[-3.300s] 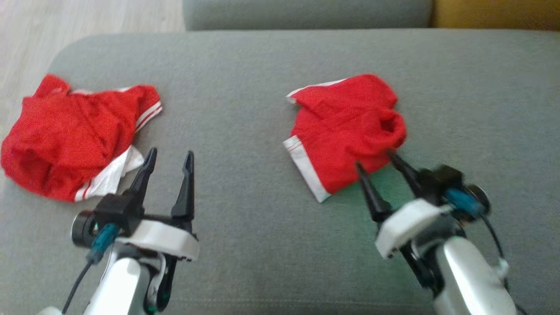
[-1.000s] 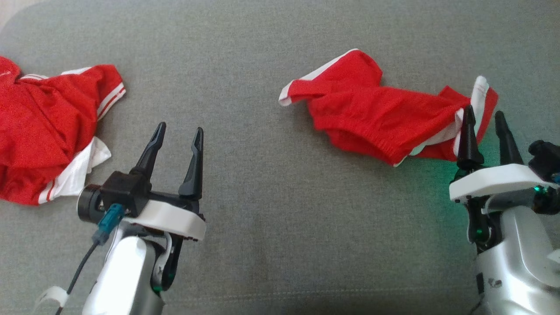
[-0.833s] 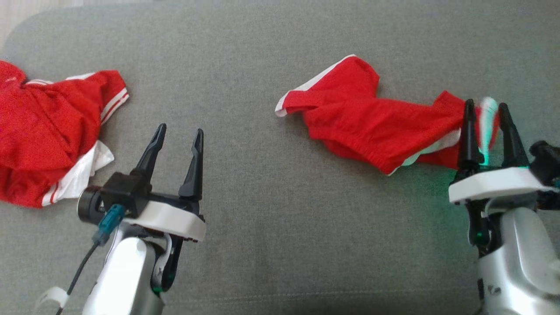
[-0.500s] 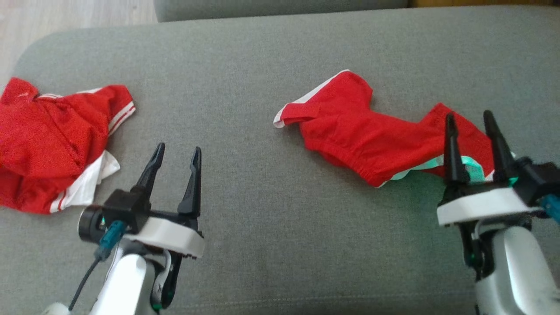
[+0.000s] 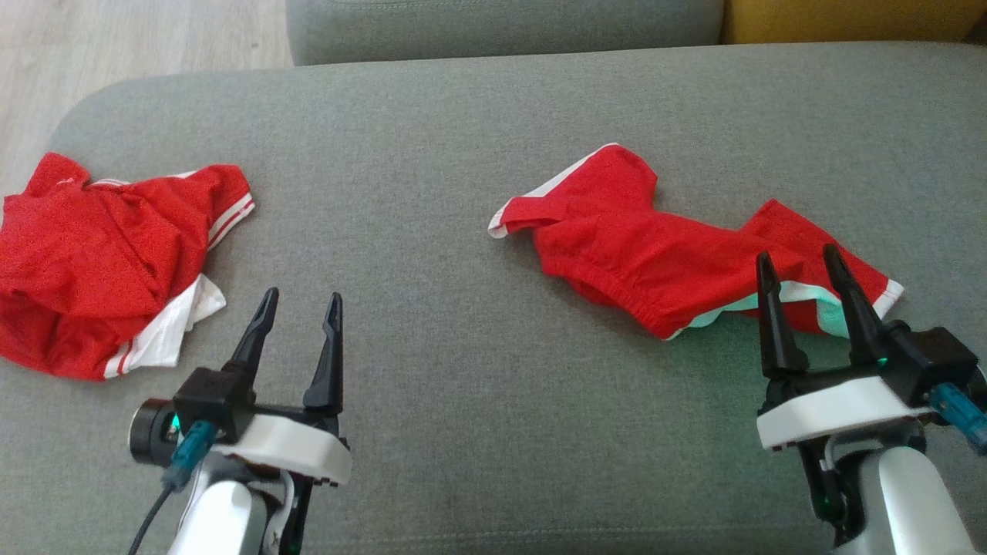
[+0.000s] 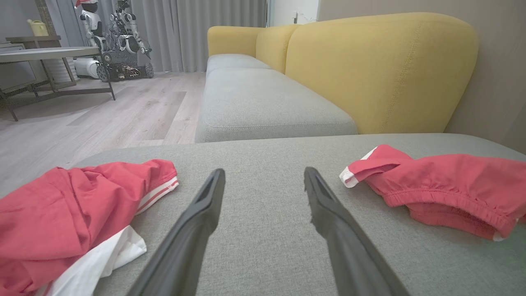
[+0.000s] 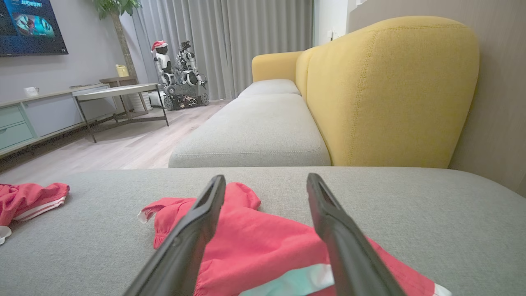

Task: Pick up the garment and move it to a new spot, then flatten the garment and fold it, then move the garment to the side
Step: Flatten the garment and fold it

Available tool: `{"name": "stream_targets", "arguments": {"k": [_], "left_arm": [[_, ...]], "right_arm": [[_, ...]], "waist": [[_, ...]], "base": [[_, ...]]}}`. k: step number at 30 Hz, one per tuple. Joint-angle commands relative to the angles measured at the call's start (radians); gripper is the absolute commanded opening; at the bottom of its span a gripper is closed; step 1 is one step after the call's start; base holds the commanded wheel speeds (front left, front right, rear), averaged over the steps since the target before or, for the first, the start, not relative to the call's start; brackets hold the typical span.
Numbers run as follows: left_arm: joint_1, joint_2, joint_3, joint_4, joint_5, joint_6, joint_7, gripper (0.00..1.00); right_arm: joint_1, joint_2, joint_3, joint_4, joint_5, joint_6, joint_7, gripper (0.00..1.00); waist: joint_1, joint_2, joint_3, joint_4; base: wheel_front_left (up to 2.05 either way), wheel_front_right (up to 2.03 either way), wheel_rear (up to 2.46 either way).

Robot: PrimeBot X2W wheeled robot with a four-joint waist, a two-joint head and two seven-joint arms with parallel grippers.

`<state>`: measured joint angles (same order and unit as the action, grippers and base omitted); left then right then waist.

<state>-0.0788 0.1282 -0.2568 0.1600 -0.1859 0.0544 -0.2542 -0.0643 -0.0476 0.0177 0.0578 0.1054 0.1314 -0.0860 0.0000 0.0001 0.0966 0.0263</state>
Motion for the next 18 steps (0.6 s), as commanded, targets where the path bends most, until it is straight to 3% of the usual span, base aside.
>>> {"name": "stream_targets", "arguments": {"k": [1,9,14,18], "left_arm": [[-0.031,0.018,0.034,-0.040,0.007,0.008,-0.008,1.00],[-0.043,0.019,0.024,-0.046,0.007,0.006,-0.008,1.00],[-0.093,-0.012,-0.045,-0.052,-0.016,-0.058,0.011,1.00],[-0.165,-0.052,-0.171,-0.013,-0.043,-0.133,0.066,1.00]], "right_arm": [[-0.018,-0.003,0.021,-0.044,0.010,-0.001,0.002,1.00],[-0.023,-0.003,0.019,-0.033,0.025,-0.001,0.006,1.00],[-0.035,-0.003,0.017,-0.035,0.028,-0.001,0.008,1.00],[-0.060,-0.003,0.029,-0.046,0.028,-0.001,0.013,1.00]], "waist": [[0.0000,-0.0001,0.001,0.000],[0.0000,-0.0001,0.002,-0.002],[0.0000,-0.0001,0.023,-0.009],[0.0000,-0.0001,0.069,-0.045]], "base": [[0.00,0.00,0.00],[0.00,0.00,0.00],[0.00,0.00,0.00],[0.00,0.00,0.00]]}}
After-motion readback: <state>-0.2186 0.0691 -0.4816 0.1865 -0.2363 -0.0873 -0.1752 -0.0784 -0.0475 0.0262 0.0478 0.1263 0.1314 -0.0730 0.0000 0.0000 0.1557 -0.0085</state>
